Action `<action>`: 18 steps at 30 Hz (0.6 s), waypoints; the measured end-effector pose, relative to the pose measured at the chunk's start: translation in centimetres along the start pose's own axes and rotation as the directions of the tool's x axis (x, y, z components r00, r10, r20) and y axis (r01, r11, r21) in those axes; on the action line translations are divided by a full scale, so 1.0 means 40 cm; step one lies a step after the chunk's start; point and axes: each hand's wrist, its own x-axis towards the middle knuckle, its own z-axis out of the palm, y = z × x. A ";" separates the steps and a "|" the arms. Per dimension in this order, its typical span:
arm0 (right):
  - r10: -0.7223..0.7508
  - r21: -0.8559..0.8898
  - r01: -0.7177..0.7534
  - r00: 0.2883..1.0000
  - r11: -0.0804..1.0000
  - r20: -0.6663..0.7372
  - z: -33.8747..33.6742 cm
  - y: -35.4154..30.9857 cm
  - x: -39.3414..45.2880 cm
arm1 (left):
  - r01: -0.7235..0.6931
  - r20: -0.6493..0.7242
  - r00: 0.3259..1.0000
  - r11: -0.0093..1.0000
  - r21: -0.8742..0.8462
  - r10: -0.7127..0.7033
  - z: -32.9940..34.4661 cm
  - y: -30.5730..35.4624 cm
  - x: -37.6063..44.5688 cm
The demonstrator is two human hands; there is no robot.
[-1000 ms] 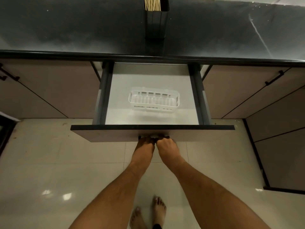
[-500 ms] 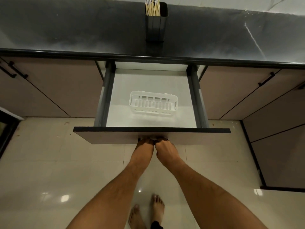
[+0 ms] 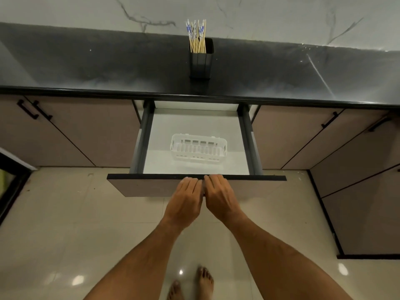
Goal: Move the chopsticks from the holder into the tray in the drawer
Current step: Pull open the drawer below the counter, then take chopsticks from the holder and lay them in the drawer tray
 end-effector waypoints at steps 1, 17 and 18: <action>0.014 -0.034 -0.014 1.000 0.999 0.003 -0.014 0.001 0.003 | 0.014 -0.024 1.000 1.000 0.016 -0.014 -0.016 -0.001 0.009; 0.136 -0.251 -0.139 0.990 0.958 -0.026 -0.298 0.006 0.231 | 0.211 -0.074 0.977 0.968 0.136 -0.202 -0.277 -0.061 0.250; 0.138 -0.248 -0.145 0.989 0.958 -0.045 -0.314 0.007 0.248 | 0.211 -0.083 0.976 0.967 0.140 -0.200 -0.294 -0.067 0.272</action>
